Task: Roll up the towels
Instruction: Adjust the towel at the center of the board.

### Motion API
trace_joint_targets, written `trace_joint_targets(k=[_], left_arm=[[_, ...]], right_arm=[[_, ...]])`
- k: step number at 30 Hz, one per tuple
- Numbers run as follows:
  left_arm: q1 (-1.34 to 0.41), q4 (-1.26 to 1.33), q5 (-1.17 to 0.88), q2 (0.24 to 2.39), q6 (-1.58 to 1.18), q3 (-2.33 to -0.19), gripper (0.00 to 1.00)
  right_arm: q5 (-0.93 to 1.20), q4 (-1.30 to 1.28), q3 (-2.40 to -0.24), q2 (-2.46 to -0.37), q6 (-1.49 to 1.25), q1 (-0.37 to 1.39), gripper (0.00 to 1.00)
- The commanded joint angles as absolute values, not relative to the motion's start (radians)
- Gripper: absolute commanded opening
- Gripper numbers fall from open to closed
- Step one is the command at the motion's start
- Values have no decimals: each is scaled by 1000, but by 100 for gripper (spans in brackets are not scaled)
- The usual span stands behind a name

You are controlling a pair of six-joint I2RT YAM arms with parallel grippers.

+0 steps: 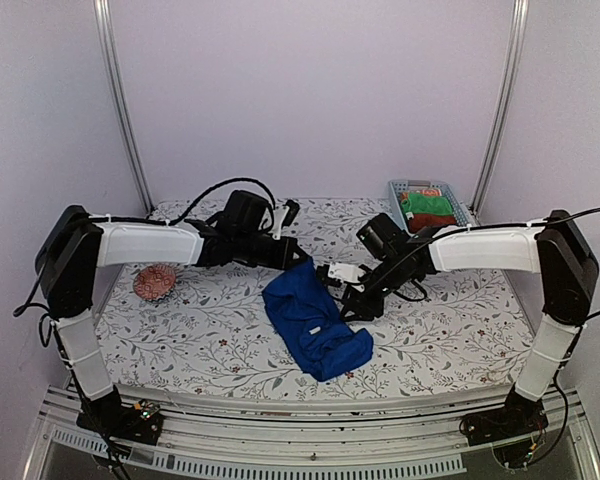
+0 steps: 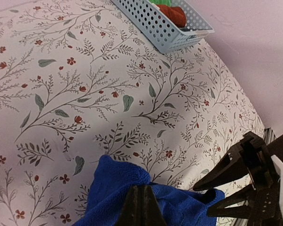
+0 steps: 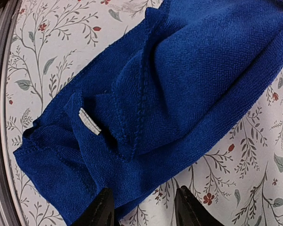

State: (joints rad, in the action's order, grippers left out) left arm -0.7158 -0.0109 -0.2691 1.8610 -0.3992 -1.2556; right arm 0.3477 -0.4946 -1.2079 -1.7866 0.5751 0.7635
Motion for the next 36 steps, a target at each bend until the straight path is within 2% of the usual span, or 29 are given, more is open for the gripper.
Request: trace_joint_targets(k=[1, 8, 16, 23, 26, 29, 36], left_arm=[[-698, 19, -255, 1849, -418, -1271, 0], [-692, 23, -255, 1846, -424, -1253, 0], [-687, 25, -258, 1852, -423, -1256, 0], [-681, 23, -262, 1858, -422, -1258, 0], [-679, 22, -264, 1858, -422, -1259, 0], [-677, 20, -266, 1858, -420, -1259, 0], [-661, -102, -211, 1764, -359, -1320, 0]], right_arm=[[321, -399, -1252, -1816, 485, 763, 46], [431, -379, -1284, -1883, 437, 762, 46], [421, -388, -1321, -1955, 419, 763, 39], [368, -375, -1327, -1985, 409, 763, 25], [339, -365, -1327, -1979, 405, 763, 13], [325, -363, -1327, -1954, 409, 761, 4], [211, -522, -1401, -1771, 520, 758, 3]])
